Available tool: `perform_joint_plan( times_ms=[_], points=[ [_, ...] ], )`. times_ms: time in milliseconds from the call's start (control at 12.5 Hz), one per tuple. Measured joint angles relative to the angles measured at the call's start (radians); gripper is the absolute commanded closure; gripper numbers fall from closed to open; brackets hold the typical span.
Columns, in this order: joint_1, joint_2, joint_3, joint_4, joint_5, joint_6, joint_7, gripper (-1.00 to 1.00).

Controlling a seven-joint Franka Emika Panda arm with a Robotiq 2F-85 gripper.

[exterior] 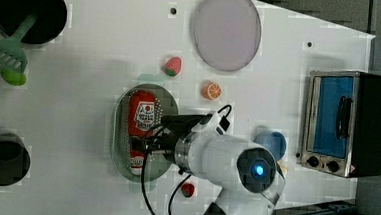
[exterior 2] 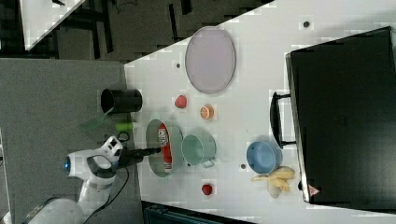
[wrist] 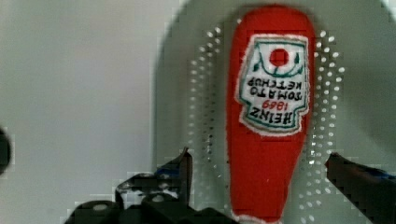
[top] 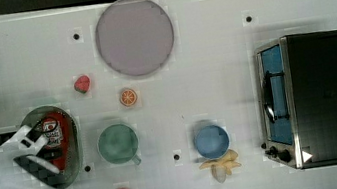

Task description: Pick ketchup from strainer and place it on the table

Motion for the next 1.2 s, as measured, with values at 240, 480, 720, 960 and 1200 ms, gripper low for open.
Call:
perform_joint_plan(
  times_ms=[240, 480, 720, 960, 1200],
  points=[
    [-0.017, 0.106, -0.026, 0.014, -0.087, 0.032, 0.059, -1.0],
    [-0.006, 0.175, -0.053, 0.031, -0.169, 0.058, 0.115, -1.0],
    [0.016, 0.245, -0.079, 0.068, -0.177, 0.075, 0.121, -0.42],
    [0.022, 0.247, -0.092, 0.072, -0.177, 0.076, 0.125, -0.21],
    [0.021, 0.198, -0.086, 0.061, -0.166, 0.038, 0.143, -0.21]
  ],
)
